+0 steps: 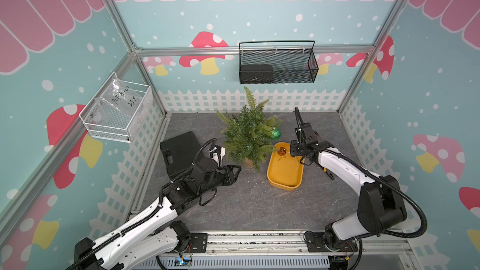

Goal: Decorate the small christmas tree with ornaments
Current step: Pick up an ornament from the container.

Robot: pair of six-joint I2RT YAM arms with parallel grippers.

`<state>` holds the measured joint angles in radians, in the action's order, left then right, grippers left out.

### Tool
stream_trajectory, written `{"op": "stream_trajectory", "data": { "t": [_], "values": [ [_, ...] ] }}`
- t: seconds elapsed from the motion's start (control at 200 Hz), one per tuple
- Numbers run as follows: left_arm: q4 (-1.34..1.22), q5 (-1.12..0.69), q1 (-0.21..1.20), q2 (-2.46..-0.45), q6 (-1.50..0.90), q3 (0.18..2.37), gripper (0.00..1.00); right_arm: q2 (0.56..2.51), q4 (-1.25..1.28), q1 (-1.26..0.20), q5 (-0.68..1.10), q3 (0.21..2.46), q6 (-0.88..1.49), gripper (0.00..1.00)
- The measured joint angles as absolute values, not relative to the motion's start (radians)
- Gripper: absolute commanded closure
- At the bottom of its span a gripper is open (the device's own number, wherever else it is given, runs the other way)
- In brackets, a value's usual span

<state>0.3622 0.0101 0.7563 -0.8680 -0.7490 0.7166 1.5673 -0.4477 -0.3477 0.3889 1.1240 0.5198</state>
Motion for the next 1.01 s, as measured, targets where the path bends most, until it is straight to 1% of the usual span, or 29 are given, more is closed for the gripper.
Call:
{"op": "stream_trajectory", "data": {
  "t": [0.17,0.455,0.67,1.006],
  "values": [
    [0.362,0.018,0.758,-0.843,-0.756,0.697,0.5,1.682,-0.519,-0.348,0.353,1.214,0.462,0.55],
    [0.353,0.027,0.761,-0.827,-0.76,0.688,0.5,1.781,-0.545,-0.346,0.323,1.249,0.418,0.55],
    [0.347,0.027,0.761,-0.827,-0.767,0.68,0.5,1.827,-0.522,-0.346,0.317,1.248,0.415,0.55],
    [0.34,0.034,0.761,-0.823,-0.782,0.67,0.5,1.875,-0.472,-0.346,0.331,1.249,0.416,0.59]
  ]
}}
